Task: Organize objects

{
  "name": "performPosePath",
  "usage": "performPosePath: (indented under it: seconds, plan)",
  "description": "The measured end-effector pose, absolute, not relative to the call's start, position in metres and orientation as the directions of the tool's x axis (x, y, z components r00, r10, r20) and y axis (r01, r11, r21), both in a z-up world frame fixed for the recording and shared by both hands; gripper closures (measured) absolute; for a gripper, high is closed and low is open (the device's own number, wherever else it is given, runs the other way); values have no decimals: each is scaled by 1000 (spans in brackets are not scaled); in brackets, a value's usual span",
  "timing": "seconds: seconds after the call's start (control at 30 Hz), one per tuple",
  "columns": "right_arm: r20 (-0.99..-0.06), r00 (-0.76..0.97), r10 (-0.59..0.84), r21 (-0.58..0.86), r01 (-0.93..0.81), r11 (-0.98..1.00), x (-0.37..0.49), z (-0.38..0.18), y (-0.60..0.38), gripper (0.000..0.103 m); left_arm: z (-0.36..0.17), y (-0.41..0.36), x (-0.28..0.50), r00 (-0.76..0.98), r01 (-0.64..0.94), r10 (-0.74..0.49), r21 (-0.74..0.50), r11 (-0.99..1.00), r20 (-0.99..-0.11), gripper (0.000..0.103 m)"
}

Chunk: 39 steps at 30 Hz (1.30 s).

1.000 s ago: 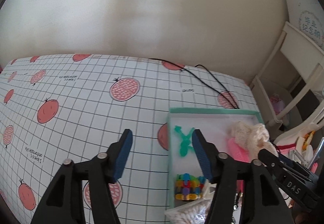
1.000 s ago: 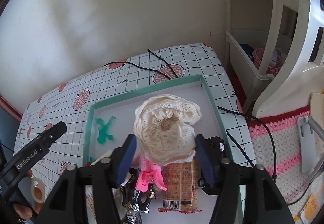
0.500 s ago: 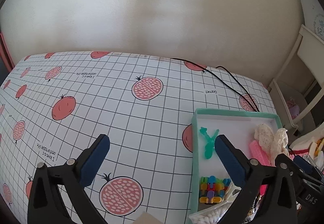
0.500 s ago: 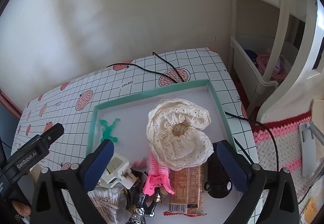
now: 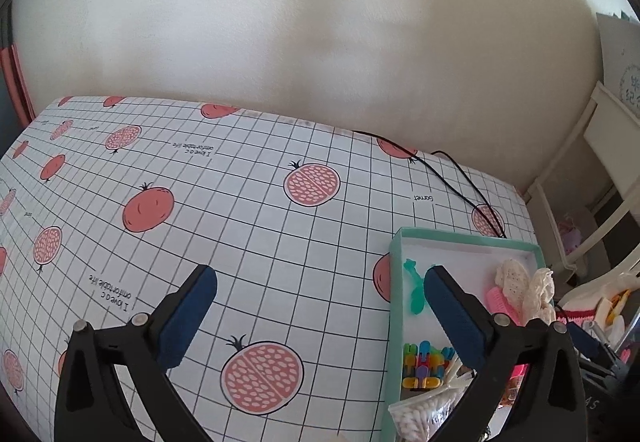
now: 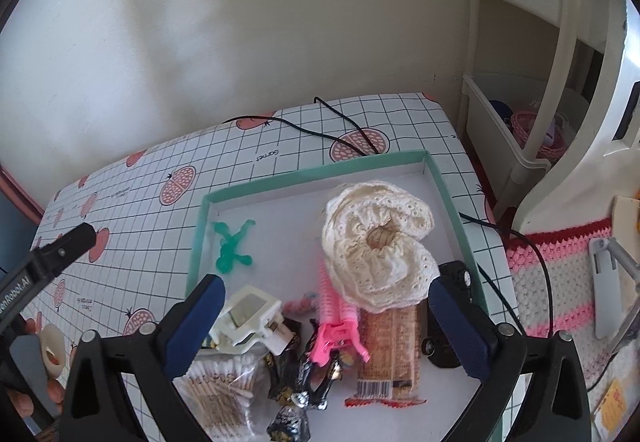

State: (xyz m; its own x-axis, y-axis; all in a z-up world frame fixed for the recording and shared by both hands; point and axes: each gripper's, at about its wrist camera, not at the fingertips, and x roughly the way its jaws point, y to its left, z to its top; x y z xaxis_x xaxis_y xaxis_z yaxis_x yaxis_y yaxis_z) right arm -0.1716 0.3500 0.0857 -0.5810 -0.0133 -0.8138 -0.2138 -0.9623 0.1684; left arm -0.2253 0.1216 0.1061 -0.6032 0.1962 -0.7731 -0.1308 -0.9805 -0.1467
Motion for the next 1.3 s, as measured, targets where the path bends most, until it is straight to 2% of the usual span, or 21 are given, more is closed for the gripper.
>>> performPosePath:
  seconds: [0.57,0.83,1.3]
  plan:
    - [-793,-609,21,130,-202,-971,-116,129,314,0,149,77,-165,-688,-108,133,-81,-991,-714,0]
    - [-775,-631,34,139,-223,-965,-68,142,306,0,163,51,-120,-719,-126,147,-80,-989,-680,0]
    - [-746,-665,21,164,-214,-963,4,137,270,0,149,17,-43,-735,-160,153,-51,-986,-661,0]
